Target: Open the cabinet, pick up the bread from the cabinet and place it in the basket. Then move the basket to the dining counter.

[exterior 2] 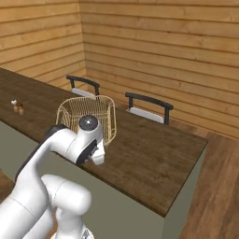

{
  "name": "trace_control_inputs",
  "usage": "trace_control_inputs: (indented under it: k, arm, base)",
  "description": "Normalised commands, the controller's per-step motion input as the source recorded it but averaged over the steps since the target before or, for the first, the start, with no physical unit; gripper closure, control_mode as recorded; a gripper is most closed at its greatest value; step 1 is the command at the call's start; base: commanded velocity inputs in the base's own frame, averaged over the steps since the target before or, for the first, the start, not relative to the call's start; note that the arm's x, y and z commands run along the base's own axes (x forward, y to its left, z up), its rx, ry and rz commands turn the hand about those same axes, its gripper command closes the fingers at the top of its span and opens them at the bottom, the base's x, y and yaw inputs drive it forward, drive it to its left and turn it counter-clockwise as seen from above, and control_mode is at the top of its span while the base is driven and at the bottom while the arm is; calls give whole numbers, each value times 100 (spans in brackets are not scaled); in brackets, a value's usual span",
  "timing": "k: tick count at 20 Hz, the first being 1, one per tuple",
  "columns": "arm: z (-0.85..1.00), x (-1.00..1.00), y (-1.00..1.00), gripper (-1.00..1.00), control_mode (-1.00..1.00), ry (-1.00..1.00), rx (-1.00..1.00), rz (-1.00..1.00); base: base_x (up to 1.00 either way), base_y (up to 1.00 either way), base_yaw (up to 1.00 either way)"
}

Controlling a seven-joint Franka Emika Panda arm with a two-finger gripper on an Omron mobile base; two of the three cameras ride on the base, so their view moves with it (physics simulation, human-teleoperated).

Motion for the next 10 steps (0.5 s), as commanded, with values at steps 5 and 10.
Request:
trace_control_inputs:
  k: [5, 10]
  arm:
    - [-26, 100, 0, 100, -100, 11, 2, -2]
    - [-18, 100, -11, 100, -100, 3, 6, -4]
  base:
    - [0, 0, 0]
    - [0, 0, 0]
